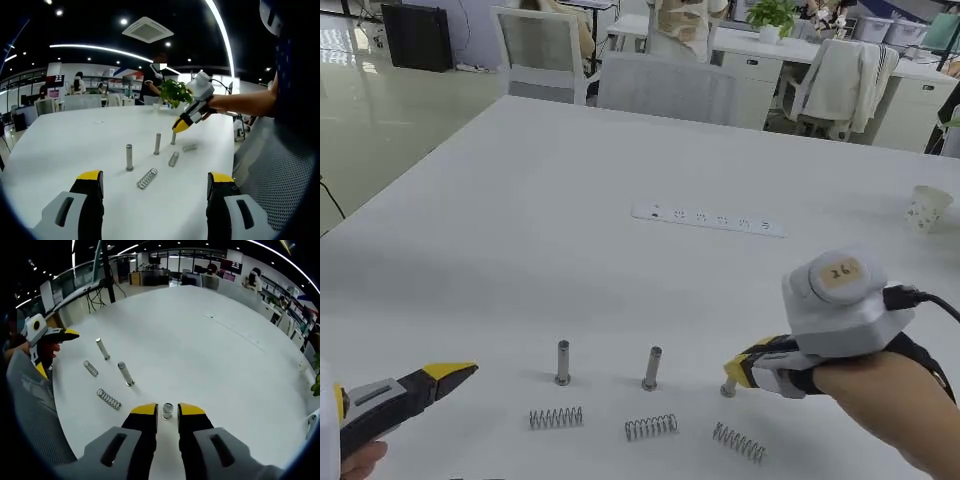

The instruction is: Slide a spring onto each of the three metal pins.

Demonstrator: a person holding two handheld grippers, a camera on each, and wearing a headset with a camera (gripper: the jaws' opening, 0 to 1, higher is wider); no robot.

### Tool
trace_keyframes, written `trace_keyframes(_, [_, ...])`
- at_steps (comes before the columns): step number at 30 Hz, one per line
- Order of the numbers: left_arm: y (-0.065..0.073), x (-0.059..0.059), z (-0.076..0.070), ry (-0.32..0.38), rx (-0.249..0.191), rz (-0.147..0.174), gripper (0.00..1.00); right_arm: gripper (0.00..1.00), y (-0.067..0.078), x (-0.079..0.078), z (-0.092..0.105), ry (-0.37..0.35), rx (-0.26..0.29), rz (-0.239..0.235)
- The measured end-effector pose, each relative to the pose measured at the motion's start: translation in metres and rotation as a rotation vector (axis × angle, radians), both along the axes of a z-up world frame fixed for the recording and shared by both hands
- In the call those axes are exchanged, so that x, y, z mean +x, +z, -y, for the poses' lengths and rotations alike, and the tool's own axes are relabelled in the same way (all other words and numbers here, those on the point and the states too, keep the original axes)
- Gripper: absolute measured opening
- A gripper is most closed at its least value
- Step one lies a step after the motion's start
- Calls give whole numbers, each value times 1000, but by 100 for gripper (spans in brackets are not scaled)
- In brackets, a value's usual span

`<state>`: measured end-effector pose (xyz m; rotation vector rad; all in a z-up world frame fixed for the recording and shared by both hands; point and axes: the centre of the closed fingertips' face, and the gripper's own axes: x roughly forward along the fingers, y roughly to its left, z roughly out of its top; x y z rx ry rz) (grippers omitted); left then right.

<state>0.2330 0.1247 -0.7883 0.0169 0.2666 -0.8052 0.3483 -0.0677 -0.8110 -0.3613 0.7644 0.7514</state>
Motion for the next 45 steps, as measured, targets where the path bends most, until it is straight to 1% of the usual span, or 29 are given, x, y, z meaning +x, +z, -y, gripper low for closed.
trace_keyframes(6, [0,0,0,-1,-1,0,82,16,6,-4,2,5,3,17])
trace_keyframes(10, [0,0,0,-2,0,0,82,18,12,-8,5,9,7,36])
trace_keyframes(15, [1,0,1,-4,1,1,82,17,12,-15,13,15,-3,37])
trace_keyframes(20, [0,1,3,-11,-2,1,81,17,5,-30,22,34,-9,15])
trace_keyframes(22, [0,2,5,-15,-2,0,81,18,2,-37,23,43,10,-10])
trace_keyframes(24, [0,2,6,-19,-3,-1,81,17,-1,-43,23,58,16,-23])
trace_keyframes(26, [0,2,7,-22,-3,-2,81,18,-4,-48,24,80,3,-23])
trace_keyframes(28, [0,2,7,-25,-1,-3,80,18,-7,-54,22,108,2,-37])
trace_keyframes(29, [0,2,7,-26,0,-3,80,18,-8,-55,22,110,3,-37])
trace_keyframes(32, [0,2,8,-27,-1,-1,80,18,-16,-63,20,149,-6,-60])
trace_keyframes(38, [1,2,8,-27,0,-1,80,16,-27,-70,20,189,-42,-82])
trace_keyframes(42, [0,1,8,-26,-1,-1,80,16,-32,-72,18,207,-56,-91])
trace_keyframes(45, [-1,1,7,-24,-1,-3,80,15,-38,-74,19,230,-88,-97])
